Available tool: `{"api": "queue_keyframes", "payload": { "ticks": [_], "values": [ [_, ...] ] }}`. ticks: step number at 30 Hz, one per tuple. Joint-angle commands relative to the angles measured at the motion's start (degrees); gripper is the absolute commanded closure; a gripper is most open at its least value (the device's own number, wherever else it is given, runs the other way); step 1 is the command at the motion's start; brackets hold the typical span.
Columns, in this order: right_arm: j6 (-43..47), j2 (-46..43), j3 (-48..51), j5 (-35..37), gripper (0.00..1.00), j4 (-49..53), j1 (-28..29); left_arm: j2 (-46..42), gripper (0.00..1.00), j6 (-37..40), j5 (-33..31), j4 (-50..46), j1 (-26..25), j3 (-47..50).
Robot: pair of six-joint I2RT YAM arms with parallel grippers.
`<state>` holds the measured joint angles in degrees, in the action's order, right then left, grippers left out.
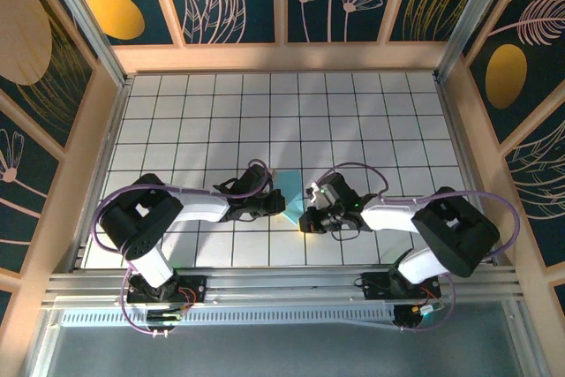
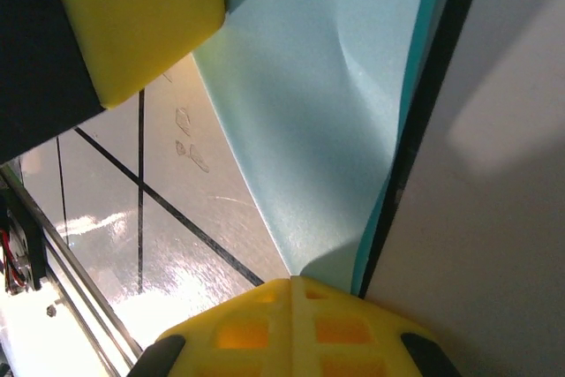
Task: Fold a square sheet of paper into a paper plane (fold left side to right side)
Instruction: Third fold the triangle at the center of the table.
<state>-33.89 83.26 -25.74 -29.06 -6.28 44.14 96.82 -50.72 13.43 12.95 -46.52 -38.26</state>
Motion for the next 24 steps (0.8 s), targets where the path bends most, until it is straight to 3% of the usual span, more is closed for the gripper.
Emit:
{"api": "queue_keyframes", "payload": {
  "ticks": [1,11,24],
  "values": [
    [-1.5,-1.7,3.4,-1.3,1.00,5.5,0.6,2.7,0.99,0.2,-3.9,-7.1,-0.1,0.8],
    [-0.1,-11.6,-2.4,-1.2,1.00,12.4,0.3,2.9,0.99,0.5,-3.7,-7.0,-0.1,0.1],
    [-1.8,-0.8,-4.9,2.9,1.00,3.2,0.3,2.8,0.99,0.8,-3.2,-7.0,-0.1,-0.4]
  ]
}}
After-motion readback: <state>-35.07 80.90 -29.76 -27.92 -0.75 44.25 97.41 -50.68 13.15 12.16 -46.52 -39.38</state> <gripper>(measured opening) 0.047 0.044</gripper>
